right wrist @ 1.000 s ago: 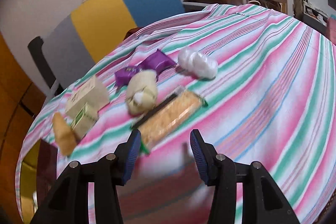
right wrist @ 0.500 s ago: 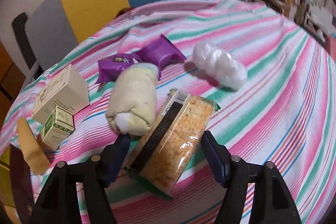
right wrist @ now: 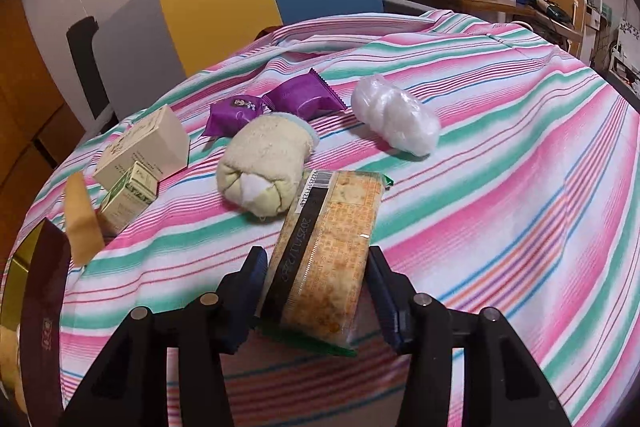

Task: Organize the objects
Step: 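Grasp the cracker packet with the right gripper while the left gripper grasps the tan sponge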

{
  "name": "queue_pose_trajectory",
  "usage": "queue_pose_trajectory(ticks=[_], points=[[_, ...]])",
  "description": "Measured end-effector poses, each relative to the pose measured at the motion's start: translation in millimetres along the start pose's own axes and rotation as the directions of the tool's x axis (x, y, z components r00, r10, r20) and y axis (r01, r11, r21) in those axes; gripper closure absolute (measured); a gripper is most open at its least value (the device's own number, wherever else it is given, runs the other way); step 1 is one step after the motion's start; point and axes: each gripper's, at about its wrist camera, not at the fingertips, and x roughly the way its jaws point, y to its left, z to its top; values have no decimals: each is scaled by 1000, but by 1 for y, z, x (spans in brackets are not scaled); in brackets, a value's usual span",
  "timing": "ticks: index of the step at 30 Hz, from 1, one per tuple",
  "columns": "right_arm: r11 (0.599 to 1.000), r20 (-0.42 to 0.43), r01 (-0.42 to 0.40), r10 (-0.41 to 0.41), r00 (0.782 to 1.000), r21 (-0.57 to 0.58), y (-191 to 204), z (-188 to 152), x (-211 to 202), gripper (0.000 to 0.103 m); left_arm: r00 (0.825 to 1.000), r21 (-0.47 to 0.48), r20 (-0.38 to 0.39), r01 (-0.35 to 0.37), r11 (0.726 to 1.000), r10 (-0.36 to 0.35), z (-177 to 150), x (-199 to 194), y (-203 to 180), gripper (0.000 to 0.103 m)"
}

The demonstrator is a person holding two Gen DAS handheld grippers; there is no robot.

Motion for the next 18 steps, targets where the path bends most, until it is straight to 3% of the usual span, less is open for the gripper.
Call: queue_pose_trajectory(ticks=[7,14,18], points=[[996,87,-24,16,996,86,-16,-5,-7,63,1000,38,12,-20,999,19,34,25,-11,0],[994,92,-42,33,995,98,-19,-5,-4,63,998,100,-4,-58,993,58,85,77,-20,0],[992,97,-61,50,994,111,-22,-7,-3,63,991,159,-3,-129,979,131,116,119,-20,0]])
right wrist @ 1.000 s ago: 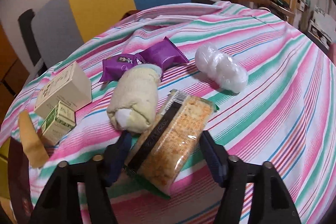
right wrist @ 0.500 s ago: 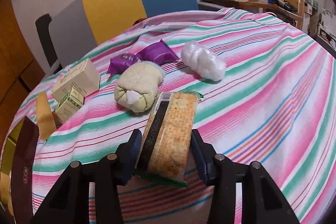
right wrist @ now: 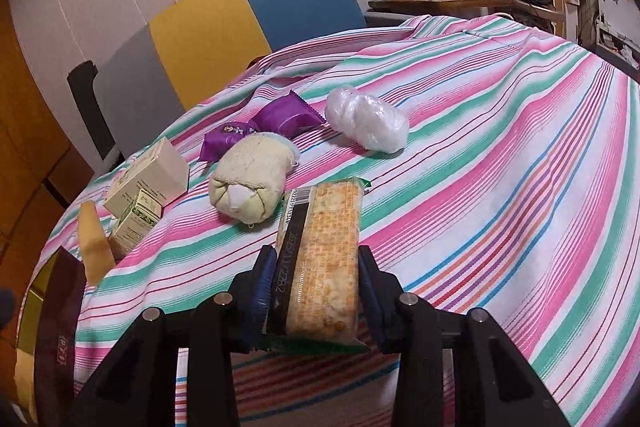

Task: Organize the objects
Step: 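Grasp the cracker packet with the right gripper while the left gripper grasps the tan sponge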

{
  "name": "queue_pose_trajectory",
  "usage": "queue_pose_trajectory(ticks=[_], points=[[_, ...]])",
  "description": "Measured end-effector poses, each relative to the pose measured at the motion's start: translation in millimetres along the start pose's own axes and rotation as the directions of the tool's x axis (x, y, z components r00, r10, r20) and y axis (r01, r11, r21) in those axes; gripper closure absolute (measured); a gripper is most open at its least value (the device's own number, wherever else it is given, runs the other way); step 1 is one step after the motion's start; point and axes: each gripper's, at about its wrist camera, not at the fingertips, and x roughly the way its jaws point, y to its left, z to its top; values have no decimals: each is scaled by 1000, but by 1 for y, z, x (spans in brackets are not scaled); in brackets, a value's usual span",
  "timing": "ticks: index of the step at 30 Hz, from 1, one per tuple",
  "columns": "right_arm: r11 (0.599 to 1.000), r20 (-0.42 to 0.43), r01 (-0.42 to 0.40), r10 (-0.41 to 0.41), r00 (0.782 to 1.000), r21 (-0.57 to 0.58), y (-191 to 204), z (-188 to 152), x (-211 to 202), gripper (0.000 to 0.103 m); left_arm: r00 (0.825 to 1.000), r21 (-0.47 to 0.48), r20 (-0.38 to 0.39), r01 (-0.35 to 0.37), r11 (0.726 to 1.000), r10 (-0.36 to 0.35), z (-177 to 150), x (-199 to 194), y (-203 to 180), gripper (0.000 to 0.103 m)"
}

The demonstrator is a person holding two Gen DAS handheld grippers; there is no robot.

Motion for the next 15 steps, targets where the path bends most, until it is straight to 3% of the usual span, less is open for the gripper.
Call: queue_pose_trajectory(ticks=[5,11,15], points=[[1000,6,-13,13,1000,12,-2,-1,-1,63,994,66,-38,-97,993,99,20,43,2,0],[999,13,-25,25,1000,23,-5,-2,-1,63,987,142,-94,-114,983,128,26,86,0,0],[999,15,-32,32,999,29,-6,-2,-1,62,987,116,-108,-108,987,120,29,103,4,2]])
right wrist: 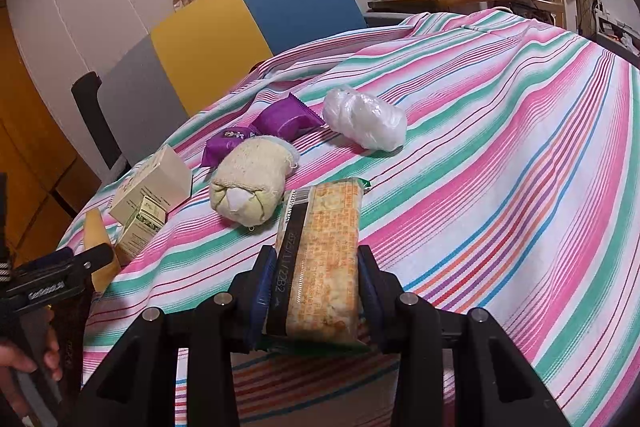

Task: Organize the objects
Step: 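Grasp the cracker packet with the right gripper while the left gripper grasps the tan sponge, then carry the tan sponge into the gold tin and open the left gripper while the right holds the packet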

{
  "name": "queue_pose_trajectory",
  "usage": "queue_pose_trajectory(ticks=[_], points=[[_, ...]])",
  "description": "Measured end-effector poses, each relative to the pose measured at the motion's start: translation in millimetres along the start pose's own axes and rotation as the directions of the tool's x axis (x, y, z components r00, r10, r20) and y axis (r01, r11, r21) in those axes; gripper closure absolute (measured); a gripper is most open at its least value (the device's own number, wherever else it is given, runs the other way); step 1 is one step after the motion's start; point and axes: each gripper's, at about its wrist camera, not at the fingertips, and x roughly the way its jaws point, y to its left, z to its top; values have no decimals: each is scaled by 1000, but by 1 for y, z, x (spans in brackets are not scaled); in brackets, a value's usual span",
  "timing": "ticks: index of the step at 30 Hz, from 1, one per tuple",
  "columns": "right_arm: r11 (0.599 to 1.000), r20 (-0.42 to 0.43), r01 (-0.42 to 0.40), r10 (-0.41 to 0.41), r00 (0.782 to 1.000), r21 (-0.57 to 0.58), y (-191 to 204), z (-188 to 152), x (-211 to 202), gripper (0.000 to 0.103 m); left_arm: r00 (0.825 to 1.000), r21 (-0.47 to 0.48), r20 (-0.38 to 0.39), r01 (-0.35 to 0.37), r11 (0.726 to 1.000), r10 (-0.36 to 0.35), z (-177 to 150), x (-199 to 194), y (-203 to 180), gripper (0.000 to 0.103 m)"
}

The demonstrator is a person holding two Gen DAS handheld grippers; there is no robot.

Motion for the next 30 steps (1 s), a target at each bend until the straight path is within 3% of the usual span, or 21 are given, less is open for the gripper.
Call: queue_pose_trajectory(ticks=[2,4,7,11,18,23,25,30], points=[[1000,1,0,0,1000,0,0,0,0,62,999,-20,1,35,999,-35,2,3,0,10],[1000,3,-2,2,1000,2,-1,0,0,62,997,-10,-5,74,997,-74,2,6,-4,30],[1000,4,-5,5,1000,5,-1,0,0,62,998,26,3,61,998,-61,1,7,-9,35],[1000,5,-6,6,1000,6,-1,0,0,62,994,-18,36,103,995,-102,-4,-4,-8,38],[1000,5,-6,6,1000,5,-2,0,0,62,982,-15,129,143,990,-140,-30,-40,-16,40],[1000,5,-3,3,1000,1,-1,0,1,62,978,-100,121,184,978,-171,-56,-58,-11,42],[1000,5,-2,2,1000,1,-1,1,1,62,969,-126,124,231,965,-216,-67,-65,-11,42],[1000,10,17,-17,1000,-9,2,0,-1,63,960,-100,135,260,960,-246,-93,-82,-23,42]])
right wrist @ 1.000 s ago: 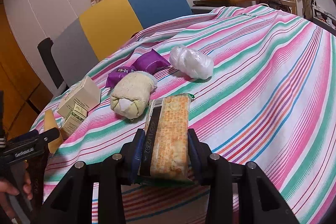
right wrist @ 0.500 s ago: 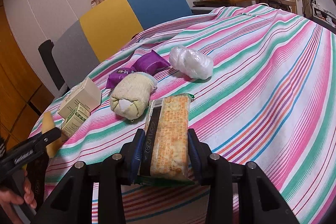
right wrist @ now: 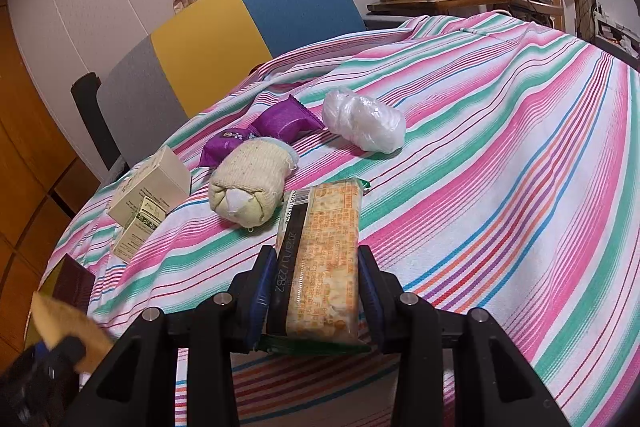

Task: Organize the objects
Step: 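Carry the tan sponge into the gold tin and open the left gripper while the right holds the packet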

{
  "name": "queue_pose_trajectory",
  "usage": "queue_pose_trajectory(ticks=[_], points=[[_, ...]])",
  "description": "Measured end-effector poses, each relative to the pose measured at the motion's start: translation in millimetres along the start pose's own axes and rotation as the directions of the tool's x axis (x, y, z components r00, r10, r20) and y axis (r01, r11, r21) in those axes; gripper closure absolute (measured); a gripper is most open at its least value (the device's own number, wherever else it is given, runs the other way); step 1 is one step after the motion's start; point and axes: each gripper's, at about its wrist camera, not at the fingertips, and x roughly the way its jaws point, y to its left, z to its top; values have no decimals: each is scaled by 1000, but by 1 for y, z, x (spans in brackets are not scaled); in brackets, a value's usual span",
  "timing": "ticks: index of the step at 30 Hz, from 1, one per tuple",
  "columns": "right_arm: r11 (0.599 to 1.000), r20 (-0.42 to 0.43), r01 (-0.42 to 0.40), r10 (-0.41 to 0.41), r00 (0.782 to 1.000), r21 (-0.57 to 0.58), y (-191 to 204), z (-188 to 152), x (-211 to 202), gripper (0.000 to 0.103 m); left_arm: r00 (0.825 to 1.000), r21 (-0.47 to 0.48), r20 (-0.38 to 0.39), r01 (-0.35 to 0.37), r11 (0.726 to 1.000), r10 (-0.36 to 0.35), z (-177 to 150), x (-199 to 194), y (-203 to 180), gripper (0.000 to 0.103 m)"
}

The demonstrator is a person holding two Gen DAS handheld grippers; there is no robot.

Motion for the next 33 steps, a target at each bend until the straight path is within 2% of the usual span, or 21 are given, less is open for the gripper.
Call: queue_pose_trajectory(ticks=[6,12,22,33], points=[[1000,54,21,-20,998,-20,3,-1,-11,63,1000,-18,24,2,1000,-2,-25,-16,-6,42],[994,107,37,-26,994,-103,20,-3,-21,63,999,-12,53,-12,1000,13,-39,-27,-6,42],[978,159,63,-31,987,-200,39,-8,-28,63,993,-59,103,72,996,-65,-48,-60,-10,42],[952,198,71,-11,980,-298,59,-18,-40,63,988,-117,124,104,988,-89,-56,-89,3,42]])
